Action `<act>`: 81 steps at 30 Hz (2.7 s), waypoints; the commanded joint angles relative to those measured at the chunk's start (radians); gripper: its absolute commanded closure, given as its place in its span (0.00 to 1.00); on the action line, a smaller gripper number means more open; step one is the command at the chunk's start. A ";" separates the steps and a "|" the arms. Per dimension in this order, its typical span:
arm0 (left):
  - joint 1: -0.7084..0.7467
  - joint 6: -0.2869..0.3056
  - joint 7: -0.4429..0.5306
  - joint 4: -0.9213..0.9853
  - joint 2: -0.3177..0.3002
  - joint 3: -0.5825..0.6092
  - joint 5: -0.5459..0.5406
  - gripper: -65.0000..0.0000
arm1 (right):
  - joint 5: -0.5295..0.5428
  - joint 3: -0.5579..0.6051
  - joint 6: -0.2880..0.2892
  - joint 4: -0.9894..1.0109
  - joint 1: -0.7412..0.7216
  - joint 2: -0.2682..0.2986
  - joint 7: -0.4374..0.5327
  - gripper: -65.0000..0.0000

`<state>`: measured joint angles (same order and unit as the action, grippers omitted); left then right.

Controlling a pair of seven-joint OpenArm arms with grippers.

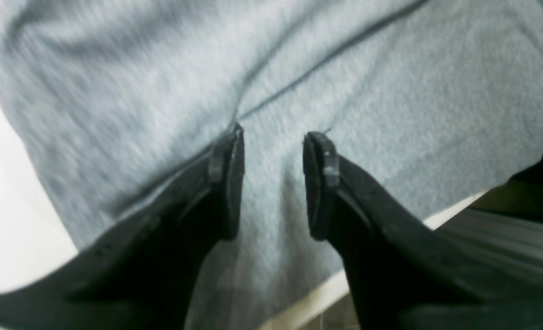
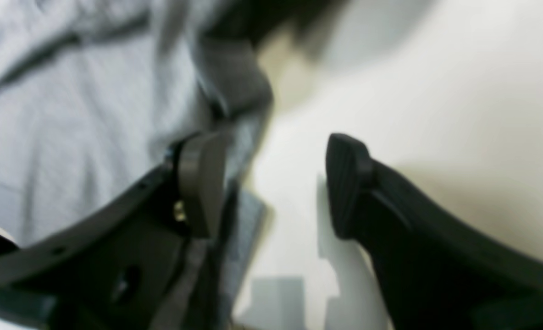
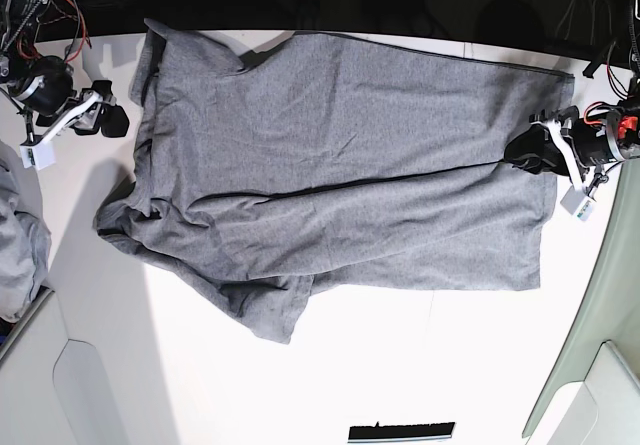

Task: Layout the t-shirt on the table in an organized manner, then fold the t-shirt properly
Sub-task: 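Pull the shirt corners apart with both grippers to flatten it, then release the shirt and move both grippers onto its surface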

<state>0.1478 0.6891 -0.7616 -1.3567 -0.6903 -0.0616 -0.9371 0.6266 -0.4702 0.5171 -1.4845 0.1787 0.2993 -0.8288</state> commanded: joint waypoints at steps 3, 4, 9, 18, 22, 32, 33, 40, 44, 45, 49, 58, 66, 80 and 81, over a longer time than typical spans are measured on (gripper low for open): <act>0.046 0.009 0.044 -0.012 -0.022 -0.108 -0.020 0.63 | -0.018 -0.005 0.007 -0.015 0.018 0.019 0.021 0.46; 0.068 0.009 0.042 -0.012 -0.019 -0.148 -0.026 0.63 | -0.018 -0.005 0.007 -0.014 0.024 0.020 0.021 0.46; 0.176 0.009 0.040 -0.011 -0.002 -0.301 -0.040 0.63 | -0.013 0.019 0.008 -0.011 0.035 0.022 0.025 0.46; 0.234 0.009 0.104 0.064 0.029 -0.360 -0.007 0.49 | -0.017 0.226 -0.008 -0.010 0.032 -0.005 0.077 0.46; 0.234 0.009 0.108 0.070 0.078 -0.359 0.037 0.49 | -0.017 0.275 -0.008 -0.010 0.032 -0.049 0.077 0.46; 0.235 0.009 0.124 0.070 0.127 -0.357 0.096 0.66 | -0.070 0.226 -0.005 -0.040 0.033 -0.084 0.086 1.00; 0.234 0.009 0.128 0.070 0.127 -0.357 0.096 0.74 | -0.070 0.200 0.000 -0.052 0.033 -0.083 0.079 1.00; 0.235 0.009 0.129 0.070 0.124 -0.357 0.131 0.91 | -0.002 -0.035 0.016 -0.145 0.039 -0.077 -0.048 1.00; 0.235 0.009 0.121 0.070 0.124 -0.357 0.133 0.91 | 0.073 -0.114 0.019 -0.148 0.093 -0.054 -0.087 1.00; 0.235 0.009 0.121 0.070 0.124 -0.357 0.127 0.91 | 0.080 -0.122 0.018 -0.148 0.114 -0.050 -0.087 0.96; 0.235 0.009 0.112 0.070 0.124 -0.357 0.107 0.91 | 0.116 -0.143 0.019 -0.148 0.195 -0.047 -0.066 0.55; 0.235 0.009 0.064 0.066 0.069 -0.358 -0.023 0.85 | 0.167 -0.200 0.019 -0.165 0.180 -0.047 0.059 0.53; 0.181 0.009 0.065 -0.041 0.009 -0.357 -0.105 0.81 | 0.126 -0.172 0.018 -0.161 0.003 -0.048 0.069 0.83; -0.246 -0.159 0.329 0.045 0.047 -0.046 0.322 1.00 | -0.053 0.283 0.038 -0.161 -0.040 -0.149 0.129 1.00; -0.281 -0.172 0.349 0.080 0.055 0.008 0.348 1.00 | -0.085 0.314 0.037 -0.161 -0.040 -0.167 0.136 1.00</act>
<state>-0.1184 0.5144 -0.4282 -1.2629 -0.6144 -0.0383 -0.5739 0.5201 -0.1528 0.5400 -1.6295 0.1493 0.1291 -0.7177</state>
